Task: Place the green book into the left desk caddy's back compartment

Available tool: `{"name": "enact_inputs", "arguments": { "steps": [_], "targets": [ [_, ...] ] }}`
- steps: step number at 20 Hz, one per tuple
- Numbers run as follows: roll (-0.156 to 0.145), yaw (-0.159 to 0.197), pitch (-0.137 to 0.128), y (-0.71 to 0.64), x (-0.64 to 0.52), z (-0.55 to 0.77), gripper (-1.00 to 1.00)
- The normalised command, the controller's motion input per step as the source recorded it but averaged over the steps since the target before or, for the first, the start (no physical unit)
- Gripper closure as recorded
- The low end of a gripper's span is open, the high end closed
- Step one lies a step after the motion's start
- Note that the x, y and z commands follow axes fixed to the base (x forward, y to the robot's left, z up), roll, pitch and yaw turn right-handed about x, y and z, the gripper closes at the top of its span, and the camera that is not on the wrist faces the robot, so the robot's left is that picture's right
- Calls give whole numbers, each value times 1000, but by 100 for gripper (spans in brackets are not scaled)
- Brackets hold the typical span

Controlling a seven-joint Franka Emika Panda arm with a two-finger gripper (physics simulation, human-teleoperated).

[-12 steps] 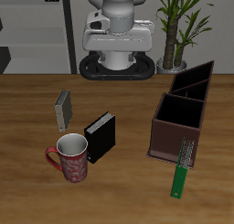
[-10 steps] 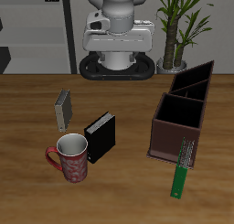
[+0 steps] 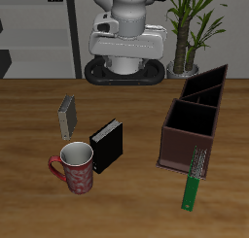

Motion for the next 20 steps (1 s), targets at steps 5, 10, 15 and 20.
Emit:
{"name": "enact_inputs", "arguments": {
  "steps": [5, 10, 15, 20],
  "targets": [
    [-17, -14, -18, 141, 312, 172, -100],
    [-51, -49, -5, 278, 376, 45, -100],
    [-37, -28, -12, 275, 401, 54, -100],
    [3, -15, -6, 354, 385, -27, -100]
  ]
}}
